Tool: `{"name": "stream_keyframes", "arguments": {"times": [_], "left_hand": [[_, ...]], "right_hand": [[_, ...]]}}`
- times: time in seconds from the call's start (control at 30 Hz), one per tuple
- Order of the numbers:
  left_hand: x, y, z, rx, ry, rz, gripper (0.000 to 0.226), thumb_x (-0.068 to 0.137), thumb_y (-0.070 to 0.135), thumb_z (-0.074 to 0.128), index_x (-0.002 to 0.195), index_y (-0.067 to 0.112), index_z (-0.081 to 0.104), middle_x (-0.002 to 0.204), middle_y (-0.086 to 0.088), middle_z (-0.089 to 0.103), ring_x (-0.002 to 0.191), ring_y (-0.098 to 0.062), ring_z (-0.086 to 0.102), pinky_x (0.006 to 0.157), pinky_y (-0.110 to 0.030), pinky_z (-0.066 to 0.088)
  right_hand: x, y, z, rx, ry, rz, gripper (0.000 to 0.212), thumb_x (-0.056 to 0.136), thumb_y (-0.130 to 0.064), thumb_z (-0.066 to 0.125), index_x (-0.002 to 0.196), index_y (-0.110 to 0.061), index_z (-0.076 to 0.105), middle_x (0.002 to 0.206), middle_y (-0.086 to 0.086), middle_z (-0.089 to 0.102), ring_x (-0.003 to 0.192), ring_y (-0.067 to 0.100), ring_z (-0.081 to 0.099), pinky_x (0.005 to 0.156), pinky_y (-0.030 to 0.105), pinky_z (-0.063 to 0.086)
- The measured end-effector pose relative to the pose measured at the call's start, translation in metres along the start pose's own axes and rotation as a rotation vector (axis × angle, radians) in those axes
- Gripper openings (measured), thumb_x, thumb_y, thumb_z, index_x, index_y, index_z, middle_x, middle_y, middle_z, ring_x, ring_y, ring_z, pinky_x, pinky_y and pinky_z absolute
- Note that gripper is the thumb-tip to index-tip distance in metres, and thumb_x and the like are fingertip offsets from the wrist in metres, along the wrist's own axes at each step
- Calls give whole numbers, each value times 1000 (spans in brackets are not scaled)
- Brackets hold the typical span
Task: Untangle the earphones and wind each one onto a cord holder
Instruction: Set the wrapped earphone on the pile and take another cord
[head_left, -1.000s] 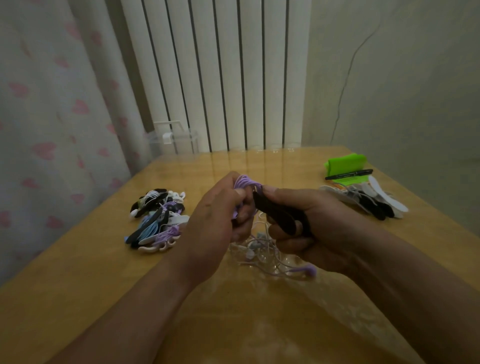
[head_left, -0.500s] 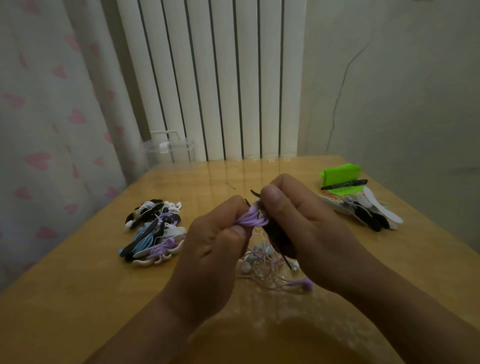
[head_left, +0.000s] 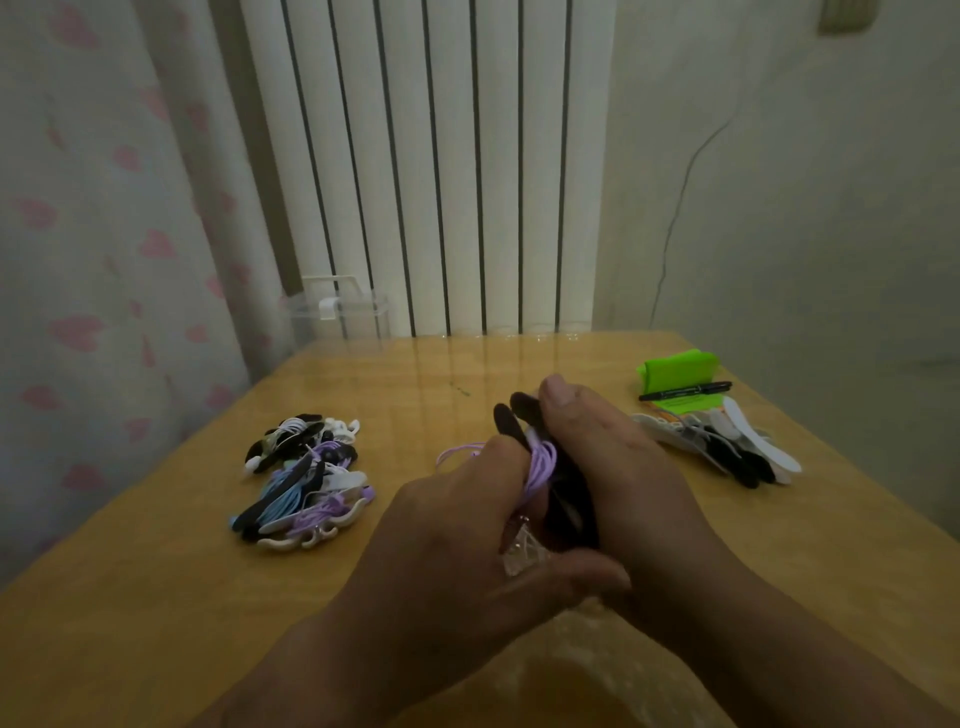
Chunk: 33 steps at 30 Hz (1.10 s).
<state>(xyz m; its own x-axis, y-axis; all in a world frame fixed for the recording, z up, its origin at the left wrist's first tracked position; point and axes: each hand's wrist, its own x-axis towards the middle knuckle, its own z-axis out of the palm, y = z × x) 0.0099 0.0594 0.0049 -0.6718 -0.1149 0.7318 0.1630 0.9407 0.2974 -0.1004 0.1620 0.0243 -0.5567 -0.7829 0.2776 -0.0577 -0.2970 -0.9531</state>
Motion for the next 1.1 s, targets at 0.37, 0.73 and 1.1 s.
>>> {"name": "stream_keyframes", "arguments": {"times": [0.37, 0.73, 1.1], "left_hand": [[5, -19, -16, -924, -51, -529, 42, 96, 53, 63, 103, 11, 62, 60, 4, 47, 47, -11, 40, 49, -26, 39], [4, -32, -12, -1499, -272, -676, 25, 105, 27, 53, 122, 8, 53, 81, -1, 49, 55, -7, 44, 58, -24, 47], [3, -29, -21, -1360, -345, -710, 32, 105, 20, 48, 126, -3, 58, 98, -13, 73, 82, -20, 77, 73, -30, 64]], "right_hand": [[9, 2, -25, -477, -245, -105, 50, 99, -6, 55, 126, -48, 58, 125, -23, 65, 117, 0, 60, 98, 35, 52], [9, 10, -17, -416, -158, -255, 8, 101, -24, 61, 105, -19, 65, 96, 4, 71, 94, 19, 70, 86, 41, 60], [13, 9, -27, -374, -236, -128, 5, 101, -12, 59, 101, -11, 64, 83, -1, 70, 76, 12, 68, 75, 26, 57]]}}
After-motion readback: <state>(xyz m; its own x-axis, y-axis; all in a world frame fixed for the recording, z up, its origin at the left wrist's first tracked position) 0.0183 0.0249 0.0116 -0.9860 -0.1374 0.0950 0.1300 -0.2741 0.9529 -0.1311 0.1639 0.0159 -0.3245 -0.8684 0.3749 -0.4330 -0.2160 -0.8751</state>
